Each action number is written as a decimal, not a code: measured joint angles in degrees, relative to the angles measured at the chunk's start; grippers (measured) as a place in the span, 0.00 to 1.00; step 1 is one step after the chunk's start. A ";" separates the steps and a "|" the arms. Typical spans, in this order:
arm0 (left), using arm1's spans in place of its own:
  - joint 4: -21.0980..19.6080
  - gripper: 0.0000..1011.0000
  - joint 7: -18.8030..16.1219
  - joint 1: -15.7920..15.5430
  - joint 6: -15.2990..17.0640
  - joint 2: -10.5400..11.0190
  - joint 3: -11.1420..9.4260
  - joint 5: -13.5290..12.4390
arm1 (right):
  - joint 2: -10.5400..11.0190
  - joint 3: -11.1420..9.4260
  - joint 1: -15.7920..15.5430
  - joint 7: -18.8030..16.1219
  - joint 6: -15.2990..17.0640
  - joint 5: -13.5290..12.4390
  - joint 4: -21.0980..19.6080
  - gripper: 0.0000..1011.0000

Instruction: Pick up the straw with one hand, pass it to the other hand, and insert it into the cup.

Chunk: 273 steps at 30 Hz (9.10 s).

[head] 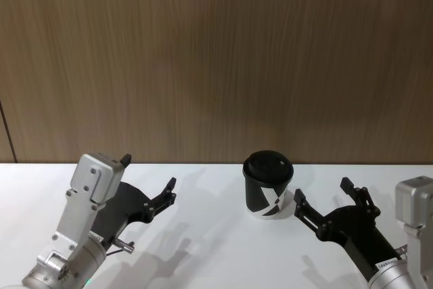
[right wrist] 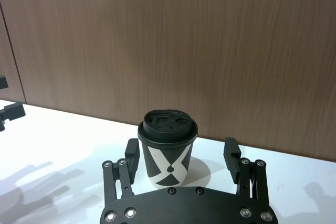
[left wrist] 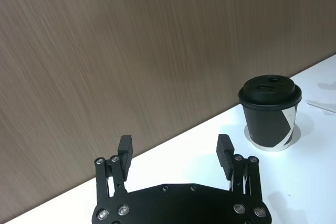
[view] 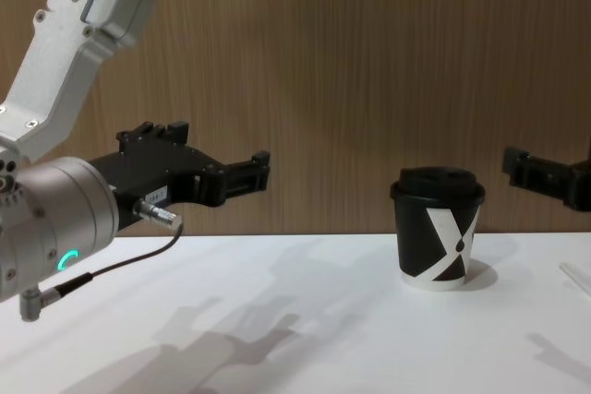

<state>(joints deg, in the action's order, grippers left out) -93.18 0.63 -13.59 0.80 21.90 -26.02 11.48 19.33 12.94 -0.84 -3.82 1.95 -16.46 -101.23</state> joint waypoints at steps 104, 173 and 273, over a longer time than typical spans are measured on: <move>0.00 0.99 0.00 0.00 0.00 0.00 0.00 0.01 | -1.25 -6.02 -9.92 2.98 19.75 -1.57 -6.62 0.99; 0.00 0.99 0.00 0.01 0.00 0.00 0.00 0.01 | -3.31 -10.07 -7.35 0.26 26.69 -1.91 -3.20 0.99; 0.00 0.99 0.00 0.00 0.00 0.00 0.00 0.01 | -2.71 -10.11 -5.28 -2.17 28.57 -0.18 -0.96 0.04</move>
<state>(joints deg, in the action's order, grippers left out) -93.18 0.62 -13.59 0.80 21.89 -26.02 11.48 16.62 2.83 -6.12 -5.99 30.52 -16.65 -102.18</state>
